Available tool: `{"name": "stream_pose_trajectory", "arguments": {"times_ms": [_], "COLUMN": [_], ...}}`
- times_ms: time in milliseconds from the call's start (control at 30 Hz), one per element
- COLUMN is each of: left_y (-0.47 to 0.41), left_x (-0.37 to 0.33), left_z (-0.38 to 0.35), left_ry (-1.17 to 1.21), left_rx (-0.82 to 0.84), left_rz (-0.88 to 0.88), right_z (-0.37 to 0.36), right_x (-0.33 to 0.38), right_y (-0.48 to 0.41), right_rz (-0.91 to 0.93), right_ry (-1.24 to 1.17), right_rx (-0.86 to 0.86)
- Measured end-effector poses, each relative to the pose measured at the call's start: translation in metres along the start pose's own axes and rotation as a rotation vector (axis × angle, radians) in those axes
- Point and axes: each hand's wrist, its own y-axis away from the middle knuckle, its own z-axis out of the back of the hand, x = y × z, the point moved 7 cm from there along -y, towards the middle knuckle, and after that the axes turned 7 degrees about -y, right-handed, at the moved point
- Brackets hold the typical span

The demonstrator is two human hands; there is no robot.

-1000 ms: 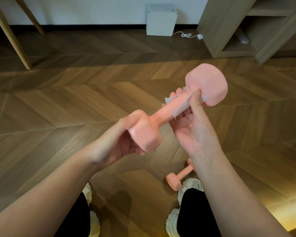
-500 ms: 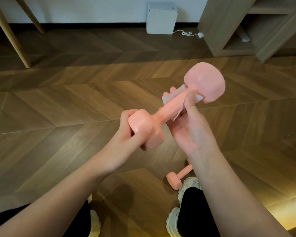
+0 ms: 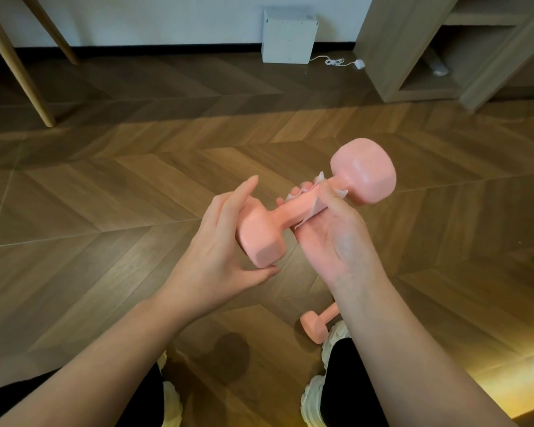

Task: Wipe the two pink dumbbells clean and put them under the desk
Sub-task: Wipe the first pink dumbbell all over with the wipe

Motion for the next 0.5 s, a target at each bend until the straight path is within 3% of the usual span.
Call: {"name": "stream_pose_trajectory", "arguments": {"times_ms": [67, 167, 233, 300, 367, 433, 500], "left_y": [-0.001, 0.006, 0.007, 0.004, 0.0, 0.001, 0.0], "left_x": [0.01, 0.016, 0.013, 0.009, 0.001, -0.008, 0.001], "left_z": [-0.007, -0.029, -0.036, -0.027, -0.005, 0.003, -0.002], "left_ry": [0.299, 1.074, 1.173, 0.948, 0.478, 0.115, 0.117], "left_rx": [0.101, 0.305, 0.348, 0.233, 0.048, -0.028, 0.033], "left_rz": [0.213, 0.642, 0.664, 0.53, 0.228, -0.041, -0.01], "right_z": [0.004, 0.003, 0.0, -0.001, -0.002, 0.0, 0.002], "right_x": [0.002, 0.007, 0.009, 0.01, 0.009, 0.009, 0.007], "right_y": [-0.002, -0.002, -0.002, -0.001, -0.002, -0.001, -0.001], "right_rz": [0.007, 0.025, 0.035, 0.039, 0.039, 0.039, 0.03], "right_ry": [-0.01, -0.008, 0.002, 0.006, 0.005, -0.006, -0.023], "right_rx": [-0.011, -0.012, 0.003, -0.004, -0.02, -0.038, -0.066]}}
